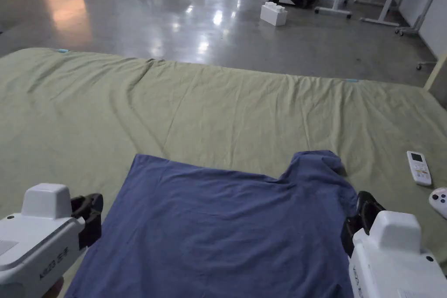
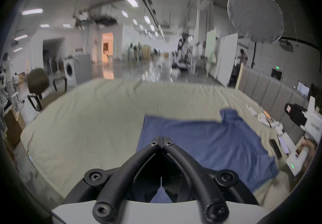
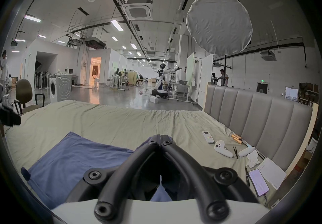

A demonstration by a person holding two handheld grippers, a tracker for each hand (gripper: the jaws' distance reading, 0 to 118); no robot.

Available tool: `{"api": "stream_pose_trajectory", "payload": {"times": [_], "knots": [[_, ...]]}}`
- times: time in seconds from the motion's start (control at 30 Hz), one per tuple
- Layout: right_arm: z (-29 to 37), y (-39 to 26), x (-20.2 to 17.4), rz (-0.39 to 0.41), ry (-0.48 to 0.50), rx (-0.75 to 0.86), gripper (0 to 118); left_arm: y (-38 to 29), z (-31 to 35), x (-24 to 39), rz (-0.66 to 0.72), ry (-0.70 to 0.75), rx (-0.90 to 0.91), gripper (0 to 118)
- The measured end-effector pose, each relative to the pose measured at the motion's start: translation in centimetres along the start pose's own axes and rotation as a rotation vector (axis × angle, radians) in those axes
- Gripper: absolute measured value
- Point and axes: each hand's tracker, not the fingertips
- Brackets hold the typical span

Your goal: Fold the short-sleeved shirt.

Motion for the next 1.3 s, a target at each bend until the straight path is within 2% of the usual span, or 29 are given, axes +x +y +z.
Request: {"api": "stream_pose_trajectory", "payload": {"times": [0.13, 0.2, 0.23, 0.37, 0.4, 0.53, 0.63, 0.7, 0.8, 0.83, 0.87, 0.97, 1.1, 1.13, 1.17, 1.23, 1.27, 1.3], "knots": [[0.0, -1.2, -0.2, -0.006, 0.019, -0.036, 0, -2.1, 0.2, -2.1, 0.017, 0.027, -0.211, 0], [0.0, -1.7, -0.5, 0.021, 0.021, -0.052, 0, -3.2, 0.4, -2.5, 0.027, 0.041, -0.296, 1], [0.1, -1.9, -0.6, 0.025, 0.022, -0.057, 0, -4.0, 0.3, -2.8, 0.067, 0.045, -0.317, 6], [0.0, -2.9, -0.8, 0.018, 0.033, -0.101, 0, -5.9, -0.4, -4.2, 0.158, 0.066, -0.419, 68], [0.0, -3.1, -0.8, 0.019, 0.036, -0.108, 0, -6.4, -1.1, -4.1, 0.166, 0.065, -0.465, 70], [-0.1, -3.7, -0.9, 0.031, 0.040, -0.133, 0, -7.7, -3.1, -4.4, 0.163, 0.069, -0.526, 70], [0.0, -4.3, -0.8, 0.030, 0.037, -0.156, 0, -8.9, -5.0, -4.1, 0.119, 0.139, -0.609, 68], [0.1, -4.6, -0.7, 0.036, 0.036, -0.164, 0, -9.9, -5.8, -4.3, 0.068, 0.166, -0.651, 51], [0.6, -5.0, -0.2, 0.037, 0.031, -0.180, 0, -9.5, -4.9, -3.7, 0.079, 0.153, -0.599, 46], [0.7, -5.2, 0.0, 0.034, 0.026, -0.185, 0, -9.5, -4.7, -3.5, 0.063, 0.141, -0.594, 40], [0.8, -5.4, 0.3, 0.031, 0.023, -0.186, 0, -9.4, -4.6, -3.4, 0.057, 0.124, -0.591, 28], [1.1, -6.0, 1.6, -0.008, 0.016, -0.237, 1, -9.7, -5.1, -4.0, 0.082, 0.081, -0.595, 9], [1.9, -6.7, 5.2, -0.081, -0.011, -0.346, 1, -9.6, -4.6, -4.0, 0.077, 0.061, -0.585, 9], [2.2, -7.2, 6.3, -0.119, -0.027, -0.434, 3, -9.5, -4.4, -4.1, 0.079, 0.058, -0.578, 9], [2.3, -7.2, 7.2, -0.079, -0.037, -0.421, 18, -9.5, -4.1, -4.3, 0.088, 0.055, -0.573, 9], [2.5, -8.2, 8.7, -0.060, -0.017, -0.557, 50, -9.1, -3.7, -4.0, 0.090, 0.050, -0.564, 9], [2.7, -8.8, 9.4, -0.073, -0.012, -0.606, 57, -9.0, -3.4, -4.1, 0.095, 0.047, -0.556, 9], [2.8, -9.4, 9.9, -0.068, -0.002, -0.658, 56, -9.0, -3.3, -4.2, 0.100, 0.042, -0.553, 9]]}}
